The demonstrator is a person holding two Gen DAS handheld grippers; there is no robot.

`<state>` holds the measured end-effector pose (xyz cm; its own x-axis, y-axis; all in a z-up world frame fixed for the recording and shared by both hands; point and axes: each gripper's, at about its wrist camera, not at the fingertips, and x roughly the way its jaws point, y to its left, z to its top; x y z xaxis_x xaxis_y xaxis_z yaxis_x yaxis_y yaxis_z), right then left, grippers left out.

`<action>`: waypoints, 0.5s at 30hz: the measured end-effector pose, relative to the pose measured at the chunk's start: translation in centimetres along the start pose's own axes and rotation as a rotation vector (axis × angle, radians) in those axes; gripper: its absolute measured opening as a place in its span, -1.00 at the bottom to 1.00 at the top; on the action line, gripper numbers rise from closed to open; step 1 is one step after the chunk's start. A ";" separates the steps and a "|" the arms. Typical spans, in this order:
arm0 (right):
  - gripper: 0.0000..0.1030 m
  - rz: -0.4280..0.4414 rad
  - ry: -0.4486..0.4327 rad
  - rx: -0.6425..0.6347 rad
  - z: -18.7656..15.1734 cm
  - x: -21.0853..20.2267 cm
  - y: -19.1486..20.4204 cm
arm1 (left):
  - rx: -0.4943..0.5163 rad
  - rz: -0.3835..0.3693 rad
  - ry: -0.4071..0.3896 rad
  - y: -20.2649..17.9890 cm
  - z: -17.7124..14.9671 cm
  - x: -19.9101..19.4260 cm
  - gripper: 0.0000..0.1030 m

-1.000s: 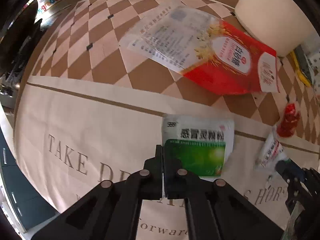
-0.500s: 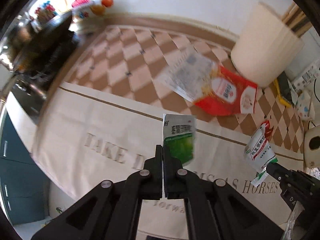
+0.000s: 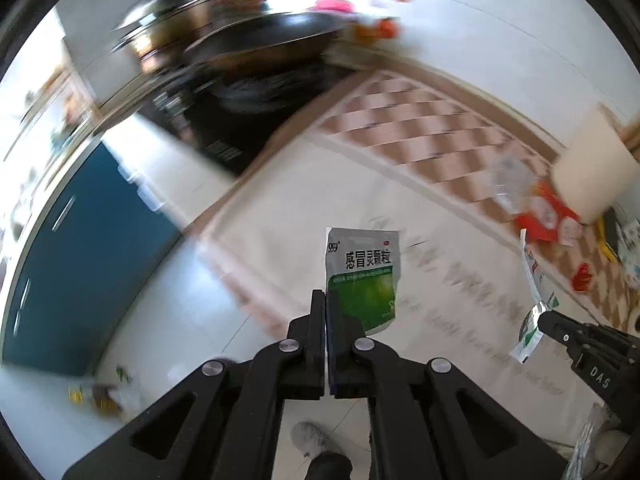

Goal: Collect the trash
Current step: 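Carry both sachets over the bin and open both tools to drop them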

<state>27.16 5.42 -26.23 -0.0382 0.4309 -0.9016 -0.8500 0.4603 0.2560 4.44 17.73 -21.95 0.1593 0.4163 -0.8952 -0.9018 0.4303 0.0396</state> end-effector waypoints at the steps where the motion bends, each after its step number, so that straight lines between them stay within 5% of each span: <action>1: -0.87 0.013 0.010 -0.022 -0.3 0.4 1.4 | -0.026 0.014 0.008 1.7 -0.8 0.0 -1.00; 10: -0.87 0.147 0.167 -0.298 -6.0 8.5 19.1 | -0.335 0.144 0.133 19.0 -11.3 2.9 -1.00; 15: -0.87 0.178 0.275 -0.432 -11.7 15.9 27.7 | -0.492 0.173 0.248 27.5 -18.6 9.1 -1.00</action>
<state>-3.07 15.96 -37.58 -0.2882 0.2278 -0.9301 -0.9542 0.0129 0.2989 -26.38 18.44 -37.22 -0.0531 0.2215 -0.9737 -0.9965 -0.0749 0.0373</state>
